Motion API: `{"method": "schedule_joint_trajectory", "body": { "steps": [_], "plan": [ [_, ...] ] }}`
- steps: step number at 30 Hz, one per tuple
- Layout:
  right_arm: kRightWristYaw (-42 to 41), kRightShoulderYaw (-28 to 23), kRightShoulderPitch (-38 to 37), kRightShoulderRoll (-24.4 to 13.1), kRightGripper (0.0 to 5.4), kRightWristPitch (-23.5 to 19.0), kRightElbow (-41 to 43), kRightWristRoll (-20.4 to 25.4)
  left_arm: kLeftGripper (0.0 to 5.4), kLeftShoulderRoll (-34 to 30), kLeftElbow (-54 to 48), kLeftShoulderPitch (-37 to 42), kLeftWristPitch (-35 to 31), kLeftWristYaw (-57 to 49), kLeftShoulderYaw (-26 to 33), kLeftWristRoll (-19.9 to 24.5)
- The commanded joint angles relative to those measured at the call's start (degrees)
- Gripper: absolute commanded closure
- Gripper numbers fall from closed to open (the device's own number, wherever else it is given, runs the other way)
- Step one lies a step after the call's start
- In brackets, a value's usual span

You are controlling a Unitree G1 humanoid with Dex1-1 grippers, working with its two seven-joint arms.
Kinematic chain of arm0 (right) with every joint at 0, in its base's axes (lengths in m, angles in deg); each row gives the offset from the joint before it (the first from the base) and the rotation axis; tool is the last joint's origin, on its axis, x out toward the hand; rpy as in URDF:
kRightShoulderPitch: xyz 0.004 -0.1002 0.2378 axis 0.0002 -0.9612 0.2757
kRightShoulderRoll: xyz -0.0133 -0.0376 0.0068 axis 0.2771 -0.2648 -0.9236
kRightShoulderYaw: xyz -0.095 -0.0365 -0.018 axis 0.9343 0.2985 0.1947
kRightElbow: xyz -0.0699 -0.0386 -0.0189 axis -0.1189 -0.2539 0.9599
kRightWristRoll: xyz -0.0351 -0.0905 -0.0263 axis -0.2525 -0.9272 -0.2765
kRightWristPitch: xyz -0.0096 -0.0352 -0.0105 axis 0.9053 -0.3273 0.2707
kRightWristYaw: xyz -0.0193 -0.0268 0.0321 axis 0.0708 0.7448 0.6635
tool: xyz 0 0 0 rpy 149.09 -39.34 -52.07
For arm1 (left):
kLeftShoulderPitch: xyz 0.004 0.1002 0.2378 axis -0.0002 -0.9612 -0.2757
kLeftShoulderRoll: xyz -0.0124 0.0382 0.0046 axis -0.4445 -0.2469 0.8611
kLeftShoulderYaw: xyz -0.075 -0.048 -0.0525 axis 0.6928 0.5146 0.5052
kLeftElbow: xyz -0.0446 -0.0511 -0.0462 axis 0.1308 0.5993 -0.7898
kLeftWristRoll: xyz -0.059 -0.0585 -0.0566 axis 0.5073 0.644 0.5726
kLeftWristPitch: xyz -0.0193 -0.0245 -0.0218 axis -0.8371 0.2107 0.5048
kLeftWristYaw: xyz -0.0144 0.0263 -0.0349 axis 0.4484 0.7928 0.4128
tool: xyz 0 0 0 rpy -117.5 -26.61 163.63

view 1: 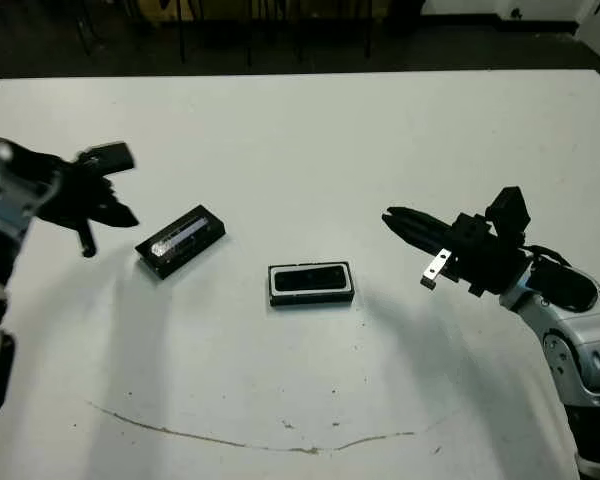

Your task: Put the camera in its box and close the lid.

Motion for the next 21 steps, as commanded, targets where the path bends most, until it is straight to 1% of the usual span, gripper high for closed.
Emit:
{"method": "schedule_joint_trajectory", "body": {
  "steps": [1,3,5,7,8,9,11,13,15,17,19,21],
  "plan": [
    [0.02,0.04,-0.5,0.0,5.39,0.37,-0.65,-0.27,5.4,-2.58,-5.6,-7.77,2.51,-3.97,6.87,5.24],
    [0.07,0.15,-0.64,-0.05,5.39,1.11,-0.63,-0.73,5.4,-3.29,-10.58,-12.91,4.42,-6.94,12.25,9.17],
    [0.1,0.2,-0.69,-0.21,5.39,1.21,-0.57,-0.88,5.4,-2.89,-17.02,-18.69,5.53,-12.2,18.77,12.72],
    [0.19,0.22,-0.74,-0.31,5.39,1.06,-0.47,-0.9,5.4,0.08,-23.64,-24.11,5.09,-19.0,26.18,17.15],
    [-0.11,0.17,-0.73,-0.21,5.39,1.52,-0.86,-0.82,5.4,2.8,-27.1,-26.52,5.07,-22.85,29.56,19.72],
    [-0.26,0.16,-0.74,-0.14,5.39,1.7,-1.05,-0.79,5.4,5.63,-30.85,-28.85,5.15,-26.69,32.15,21.74],
    [-0.25,0.2,-0.86,-0.02,5.39,1.88,-1.07,-0.88,5.4,10.69,-39.08,-33.31,4.76,-33.18,35.1,24.67],
    [0.01,0.25,-1.0,-0.01,5.39,1.38,-0.73,-0.81,5.4,13.82,-46.4,-36.96,3.81,-37.0,35.61,26.36],
    [0.18,0.35,-1.01,-0.15,5.39,0.98,-0.39,-0.87,5.4,15.64,-54.02,-40.61,1.73,-40.3,34.9,26.27],
    [0.09,0.42,-0.94,-0.19,5.4,1.19,-0.33,-0.96,5.2,16.17,-60.92,-43.6,-3.08,-42.3,33.61,26.95],
    [-0.07,0.38,-0.9,-0.04,5.4,1.31,-0.54,-0.74,4.95,15.75,-65.13,-45.35,-7.18,-42.83,31.91,27.56],
    [-0.07,0.41,-0.88,-0.08,5.4,1.11,-0.3,-0.67,4.6,15.17,-65.18,-45.89,-7.81,-41.75,30.0,27.63]
  ]
}}
